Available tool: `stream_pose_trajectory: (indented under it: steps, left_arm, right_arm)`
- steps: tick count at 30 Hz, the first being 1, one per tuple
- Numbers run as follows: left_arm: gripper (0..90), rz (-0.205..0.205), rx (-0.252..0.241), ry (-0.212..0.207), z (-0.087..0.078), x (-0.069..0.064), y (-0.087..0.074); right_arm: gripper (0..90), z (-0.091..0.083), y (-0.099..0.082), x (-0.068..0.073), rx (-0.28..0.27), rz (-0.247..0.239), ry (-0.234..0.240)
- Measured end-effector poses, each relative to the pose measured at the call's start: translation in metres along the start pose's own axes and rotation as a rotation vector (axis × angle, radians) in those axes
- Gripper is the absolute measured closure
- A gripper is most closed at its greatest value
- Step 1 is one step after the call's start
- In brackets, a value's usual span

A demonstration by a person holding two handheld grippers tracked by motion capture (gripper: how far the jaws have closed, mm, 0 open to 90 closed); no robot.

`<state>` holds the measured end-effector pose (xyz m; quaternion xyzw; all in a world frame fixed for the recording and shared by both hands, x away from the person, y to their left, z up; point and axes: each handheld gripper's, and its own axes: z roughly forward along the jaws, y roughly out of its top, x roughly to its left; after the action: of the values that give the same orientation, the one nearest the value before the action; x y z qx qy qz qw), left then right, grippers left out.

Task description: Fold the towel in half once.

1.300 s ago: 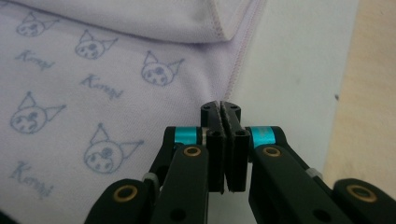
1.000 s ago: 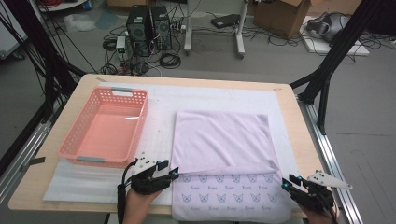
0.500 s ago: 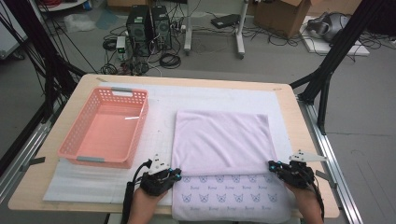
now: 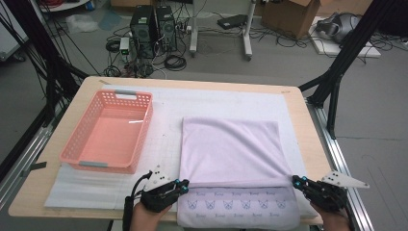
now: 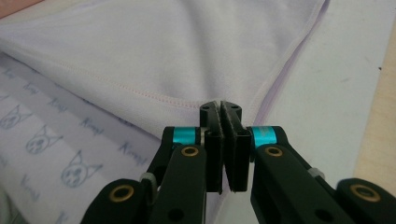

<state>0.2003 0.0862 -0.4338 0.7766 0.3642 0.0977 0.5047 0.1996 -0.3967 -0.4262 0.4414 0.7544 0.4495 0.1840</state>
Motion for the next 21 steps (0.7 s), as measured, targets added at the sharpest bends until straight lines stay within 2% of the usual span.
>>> stream_pose_trajectory:
  steps: [6,10,11,12,14,15,17,18,20,21]
  left_arm:
    - [87.2,0.019,0.035,-0.024,-0.007,-0.013,-0.012]
    - [86.5,0.007,0.034,-0.044,-0.014,-0.015,-0.015]
    - [84.8,0.008,0.022,-0.056,-0.016,-0.014,-0.015]
    - [77.3,0.002,0.003,-0.069,-0.018,-0.014,-0.014]
    - [54.3,-0.013,-0.051,-0.056,-0.019,-0.009,-0.009]
    - [50.3,-0.035,-0.073,-0.032,-0.019,-0.003,-0.005]
    - [46.8,-0.051,-0.087,0.008,-0.016,0.007,0.001]
    - [47.6,-0.064,-0.077,0.033,-0.012,0.012,0.003]
    - [48.6,-0.078,-0.048,0.065,-0.003,0.02,0.004]
    - [49.3,-0.086,-0.015,0.075,0.005,0.025,0.004]
  right_arm:
    - [87.6,-0.009,-0.015,0.007,0.066,0.002,0.033]
    - [86.2,-0.012,-0.019,0.012,0.092,0.0,0.055]
    - [84.5,-0.014,-0.018,0.013,0.094,0.003,0.06]
    - [80.2,-0.015,-0.017,0.013,0.083,0.006,0.062]
    - [72.1,-0.02,-0.012,0.011,0.042,0.039,0.053]
    - [70.0,-0.021,-0.01,0.01,0.018,0.055,0.052]
    - [68.8,-0.021,-0.004,0.007,-0.02,0.078,0.04]
    - [68.8,-0.019,0.0,0.006,-0.028,0.088,0.029]
    - [69.4,-0.012,0.004,0.004,-0.019,0.095,-0.003]
    - [69.4,-0.006,0.005,0.003,-0.003,0.096,-0.027]
